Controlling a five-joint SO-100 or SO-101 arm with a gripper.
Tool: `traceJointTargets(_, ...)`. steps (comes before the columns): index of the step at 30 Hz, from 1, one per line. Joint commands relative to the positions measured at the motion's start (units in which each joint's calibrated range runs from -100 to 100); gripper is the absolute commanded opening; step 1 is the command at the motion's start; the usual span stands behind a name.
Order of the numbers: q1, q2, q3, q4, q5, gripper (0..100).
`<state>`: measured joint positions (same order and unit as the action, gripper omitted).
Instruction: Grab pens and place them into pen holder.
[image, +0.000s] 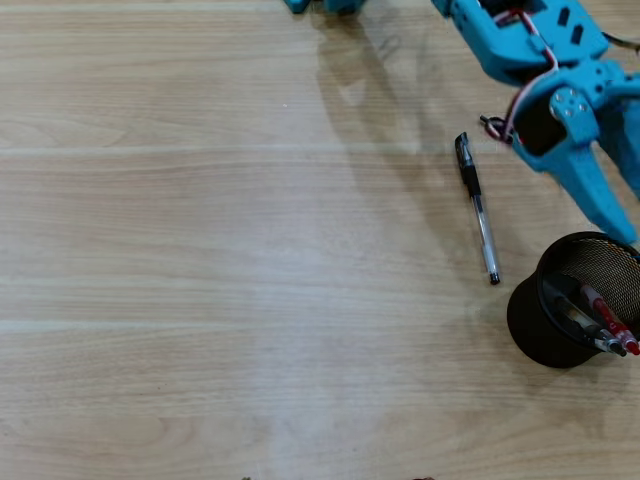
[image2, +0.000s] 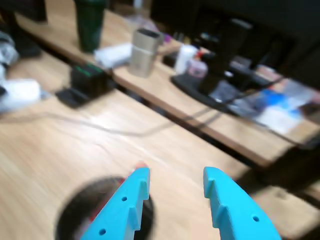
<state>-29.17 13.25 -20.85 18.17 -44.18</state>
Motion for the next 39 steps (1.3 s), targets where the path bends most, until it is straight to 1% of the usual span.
traceJointTargets(1,4.81,-12.49,0.52,32.32,2.73,13)
traceJointTargets(4,7.96,-12.49,4.42,56.82,-1.77,13)
traceJointTargets(6,8.12,-11.30,8.67,67.47,-5.84,13)
traceJointTargets(7,7.47,-10.54,10.94,69.28,-7.67,13)
traceJointTargets(10,3.20,-7.92,14.29,68.25,-12.53,17)
traceJointTargets(13,-1.56,-4.37,14.83,61.37,-16.04,19)
traceJointTargets(18,-6.23,3.07,14.47,46.50,-17.34,19)
traceJointTargets(23,-7.93,9.41,14.74,38.51,-17.34,19)
traceJointTargets(30,-6.56,17.10,15.19,38.34,-17.34,18)
traceJointTargets(32,-5.43,18.20,15.37,38.42,-17.34,14)
traceJointTargets(35,-4.30,17.95,16.46,38.51,-18.23,1)
traceJointTargets(36,-3.98,17.19,16.82,39.11,-18.60,2)
traceJointTargets(37,-3.57,15.92,17.82,41.43,-18.81,3)
traceJointTargets(39,-2.44,12.03,20.35,48.22,-19.75,2)
